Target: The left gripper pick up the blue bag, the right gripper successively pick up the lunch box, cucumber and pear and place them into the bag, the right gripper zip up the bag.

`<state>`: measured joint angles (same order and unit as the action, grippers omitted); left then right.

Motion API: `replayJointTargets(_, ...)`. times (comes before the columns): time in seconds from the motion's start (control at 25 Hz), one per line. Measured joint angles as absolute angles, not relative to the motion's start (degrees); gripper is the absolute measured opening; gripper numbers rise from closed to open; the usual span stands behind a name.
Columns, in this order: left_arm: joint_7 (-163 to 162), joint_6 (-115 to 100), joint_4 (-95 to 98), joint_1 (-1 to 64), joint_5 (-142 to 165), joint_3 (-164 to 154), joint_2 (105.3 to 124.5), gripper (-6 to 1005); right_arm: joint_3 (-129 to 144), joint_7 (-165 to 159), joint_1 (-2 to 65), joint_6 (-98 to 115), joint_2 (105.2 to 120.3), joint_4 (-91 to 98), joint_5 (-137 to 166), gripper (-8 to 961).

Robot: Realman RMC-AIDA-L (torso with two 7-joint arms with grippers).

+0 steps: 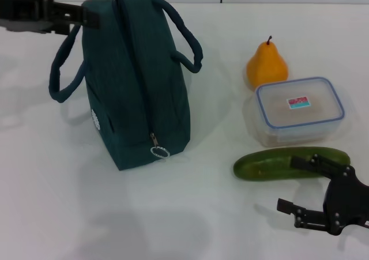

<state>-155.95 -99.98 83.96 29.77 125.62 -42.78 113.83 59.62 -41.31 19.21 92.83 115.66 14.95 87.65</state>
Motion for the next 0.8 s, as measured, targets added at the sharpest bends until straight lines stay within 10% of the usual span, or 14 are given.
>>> replayJointTargets(0.8, -157.08, -98.13, 80.88, 32.18, 131.86, -46.51, 115.06, 846, 59.59, -41.2, 19.16, 92.75, 115.66, 14.94, 87.54, 844)
